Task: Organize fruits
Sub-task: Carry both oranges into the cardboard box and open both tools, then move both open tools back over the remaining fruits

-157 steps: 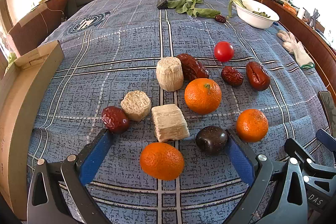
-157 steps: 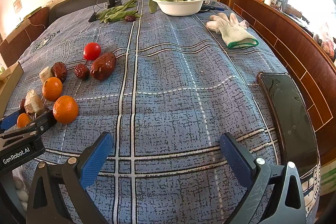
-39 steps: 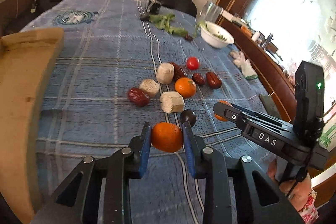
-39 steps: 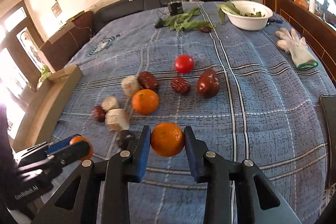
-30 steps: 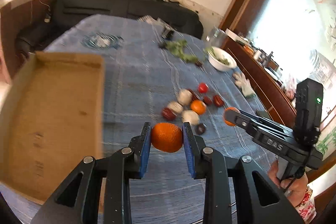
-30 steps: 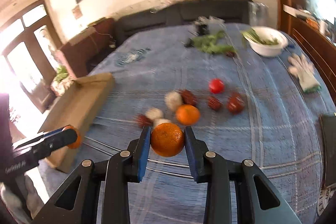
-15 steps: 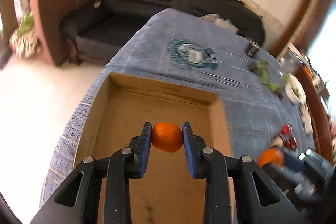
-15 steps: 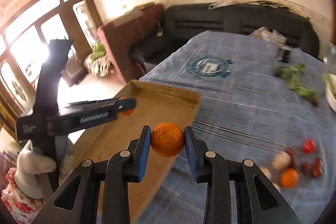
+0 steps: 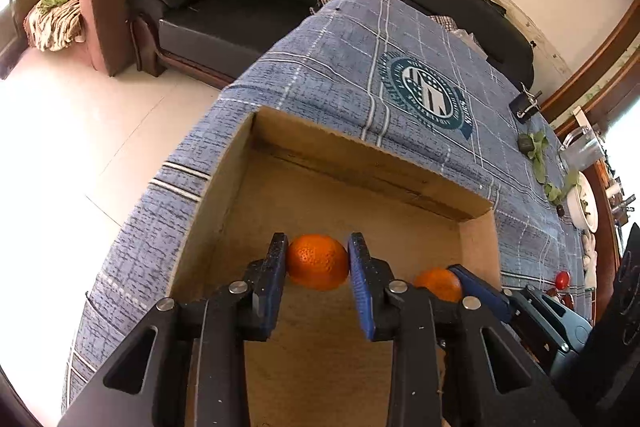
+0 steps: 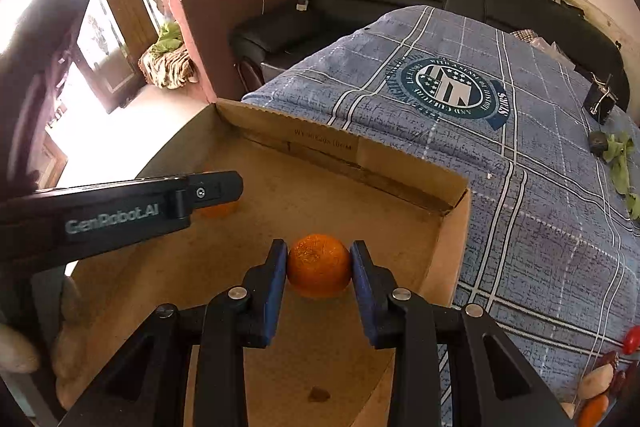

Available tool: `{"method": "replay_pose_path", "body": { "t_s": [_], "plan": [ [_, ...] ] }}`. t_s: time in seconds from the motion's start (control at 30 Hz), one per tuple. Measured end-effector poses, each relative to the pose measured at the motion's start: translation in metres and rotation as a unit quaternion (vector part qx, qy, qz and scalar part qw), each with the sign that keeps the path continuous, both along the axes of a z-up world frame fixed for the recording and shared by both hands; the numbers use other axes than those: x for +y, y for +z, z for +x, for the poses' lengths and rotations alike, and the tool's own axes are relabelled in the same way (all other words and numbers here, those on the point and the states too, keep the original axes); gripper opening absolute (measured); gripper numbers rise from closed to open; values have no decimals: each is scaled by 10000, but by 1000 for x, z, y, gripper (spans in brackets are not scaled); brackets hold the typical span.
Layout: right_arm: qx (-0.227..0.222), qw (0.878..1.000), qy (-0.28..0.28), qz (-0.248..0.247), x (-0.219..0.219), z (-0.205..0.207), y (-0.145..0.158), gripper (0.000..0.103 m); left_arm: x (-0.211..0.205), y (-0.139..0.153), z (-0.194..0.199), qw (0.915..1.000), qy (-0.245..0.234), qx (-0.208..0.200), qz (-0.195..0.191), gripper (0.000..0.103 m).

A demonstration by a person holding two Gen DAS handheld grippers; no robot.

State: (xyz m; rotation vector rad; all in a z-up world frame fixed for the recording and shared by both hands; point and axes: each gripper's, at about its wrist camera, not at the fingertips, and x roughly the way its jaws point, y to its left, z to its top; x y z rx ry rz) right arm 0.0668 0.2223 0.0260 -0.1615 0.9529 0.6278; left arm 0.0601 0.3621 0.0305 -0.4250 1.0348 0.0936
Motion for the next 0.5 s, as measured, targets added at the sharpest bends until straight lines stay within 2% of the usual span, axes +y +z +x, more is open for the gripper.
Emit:
{"method": "replay_pose_path", "body": {
  "t_s": [0.13,0.2,0.3,0.37,0.5],
  "plan": [
    [-60,9992,-107,378,-20,-8,16,54,-4,8,-11,9998,47,-114,-148,36],
    [-164,9984,-150,528,-36,-16,29,57,-10,21,-25,9996,90,-276,-61,37],
    [-373,9968,-210,669,-68,-32,49,63,-25,48,-52,9978,164,-622,180,56],
    [-485,9957,-304,732,-92,-44,58,71,-38,65,-72,9957,240,-852,285,72],
    [-648,9930,-635,762,-159,-72,67,72,-80,91,-106,9917,-105,-1276,117,74]
  ]
}}
